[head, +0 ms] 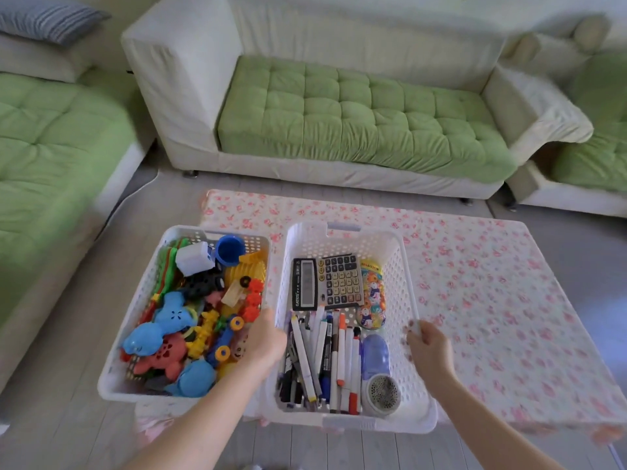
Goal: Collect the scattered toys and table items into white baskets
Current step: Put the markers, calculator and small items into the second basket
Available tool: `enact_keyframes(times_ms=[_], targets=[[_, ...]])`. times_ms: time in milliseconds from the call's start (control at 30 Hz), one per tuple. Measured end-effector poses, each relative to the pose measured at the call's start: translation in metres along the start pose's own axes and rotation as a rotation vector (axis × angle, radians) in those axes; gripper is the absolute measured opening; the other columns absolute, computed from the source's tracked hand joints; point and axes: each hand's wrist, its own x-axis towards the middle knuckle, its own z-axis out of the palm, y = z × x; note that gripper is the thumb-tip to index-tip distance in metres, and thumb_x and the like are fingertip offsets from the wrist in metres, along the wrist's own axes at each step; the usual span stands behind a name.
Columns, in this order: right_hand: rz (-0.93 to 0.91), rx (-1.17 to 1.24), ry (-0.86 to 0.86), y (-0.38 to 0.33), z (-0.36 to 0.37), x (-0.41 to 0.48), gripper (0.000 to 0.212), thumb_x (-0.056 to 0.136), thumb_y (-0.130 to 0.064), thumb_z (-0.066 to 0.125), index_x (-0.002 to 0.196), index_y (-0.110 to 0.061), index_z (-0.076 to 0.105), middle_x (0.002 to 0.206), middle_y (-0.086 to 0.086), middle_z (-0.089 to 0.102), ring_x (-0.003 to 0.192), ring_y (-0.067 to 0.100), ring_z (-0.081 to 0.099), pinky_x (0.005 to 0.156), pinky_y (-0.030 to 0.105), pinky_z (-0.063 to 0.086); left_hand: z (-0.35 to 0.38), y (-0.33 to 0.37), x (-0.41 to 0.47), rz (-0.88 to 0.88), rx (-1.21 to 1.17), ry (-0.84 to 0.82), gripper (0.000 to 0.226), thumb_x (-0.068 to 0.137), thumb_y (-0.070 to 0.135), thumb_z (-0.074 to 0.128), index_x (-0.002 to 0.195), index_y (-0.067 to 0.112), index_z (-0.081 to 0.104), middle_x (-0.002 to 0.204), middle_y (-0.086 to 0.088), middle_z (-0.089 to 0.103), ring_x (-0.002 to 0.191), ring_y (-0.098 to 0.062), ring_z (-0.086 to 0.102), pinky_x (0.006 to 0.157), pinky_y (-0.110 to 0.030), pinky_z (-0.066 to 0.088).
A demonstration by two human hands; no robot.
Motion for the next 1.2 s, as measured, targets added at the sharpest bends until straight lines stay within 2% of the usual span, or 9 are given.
enact_keyframes(times_ms=[100,167,267,400,500,600,933,1067,1200], targets=[[-0.014,-0.026,0.014,0.017,0.02,0.022,0.019,0.087,0.005,0.048,0.099,0.02,0.052,0.09,0.037,0.058,0.067,0.035,0.051,0.068,0.049,0.049,0.02,-0.015,0.026,0.017,-0.003,0.029,0.026,0.088,-0.004,0.038,0.112,-0.001,0.046,0.11,-0.021,0.053,0.093,-0.033,0.054,0.072,-0.037,0.047],[-0.021,-0.034,0.003,0.026,0.032,0.034,0.018,0.088,0.005,0.047,0.098,0.019,0.052,0.094,0.037,0.058,0.071,0.041,0.053,0.069,0.048,0.05,0.03,-0.023,0.04,0.017,0.018,0.055,0.027,0.088,-0.002,0.042,0.114,-0.001,0.046,0.113,-0.02,0.054,0.098,-0.032,0.054,0.07,-0.031,0.043],[-0.024,-0.037,-0.032,0.037,0.046,0.048,0.012,0.088,0.005,0.046,0.087,0.004,0.058,0.094,0.034,0.061,0.069,0.024,0.049,0.066,0.037,0.045,0.042,-0.03,0.055,0.006,0.04,0.074,0.038,0.088,-0.002,0.042,0.126,0.001,0.04,0.123,-0.018,0.05,0.109,-0.032,0.051,0.074,-0.029,0.04],[-0.026,-0.027,-0.031,0.051,0.062,0.061,0.017,0.086,0.006,0.045,0.097,0.014,0.056,0.094,0.037,0.058,0.069,0.022,0.045,0.072,0.053,0.051,0.051,-0.038,0.066,0.015,0.067,0.102,0.038,0.088,-0.002,0.042,0.126,0.002,0.038,0.122,-0.017,0.05,0.092,-0.02,0.046,0.07,-0.029,0.038],[-0.015,-0.013,-0.031,0.057,0.073,0.066,0.017,0.086,0.006,0.046,0.096,0.01,0.058,0.093,0.036,0.059,0.068,0.021,0.045,0.067,0.039,0.046,0.055,-0.043,0.071,0.019,0.084,0.134,0.036,0.089,-0.002,0.043,0.125,0.002,0.04,0.124,-0.018,0.051,0.106,-0.03,0.052,0.072,-0.027,0.038],[0.001,0.002,-0.045,0.061,0.082,0.068,0.016,0.086,0.006,0.046,0.096,0.011,0.058,0.094,0.035,0.059,0.069,0.021,0.045,0.065,0.035,0.04,0.055,-0.042,0.073,0.004,0.141,0.15,0.037,0.089,-0.002,0.044,0.126,0.001,0.038,0.127,-0.019,0.05,0.113,-0.033,0.051,0.077,-0.03,0.043],[0.043,0.031,-0.095,0.064,0.087,0.071,0.018,0.089,0.003,0.047,0.095,-0.01,0.059,0.095,0.02,0.063,0.081,0.029,0.056,0.081,0.048,0.051,0.057,-0.041,0.074,-0.018,0.251,0.148,0.032,0.089,-0.001,0.047,0.121,-0.001,0.041,0.123,-0.019,0.053,0.108,-0.032,0.055,0.07,-0.029,0.045],[0.078,0.036,-0.092,0.071,0.091,0.07,0.021,0.088,0.005,0.045,0.104,0.002,0.059,0.093,0.017,0.062,0.081,0.023,0.054,0.076,0.038,0.049,0.057,-0.038,0.072,-0.045,0.271,0.113,0.038,0.09,0.0,0.046,0.127,-0.003,0.037,0.125,-0.02,0.051,0.109,-0.031,0.055,0.077,-0.032,0.049],[0.086,0.011,-0.125,0.07,0.089,0.073,0.022,0.089,0.004,0.045,0.108,0.008,0.055,0.092,0.014,0.058,0.082,0.023,0.052,0.077,0.039,0.048,0.061,-0.028,0.062,0.023,0.263,0.102,0.031,0.09,0.009,0.048,0.119,-0.002,0.042,0.118,-0.018,0.051,0.104,-0.028,0.055,0.077,-0.029,0.049]])
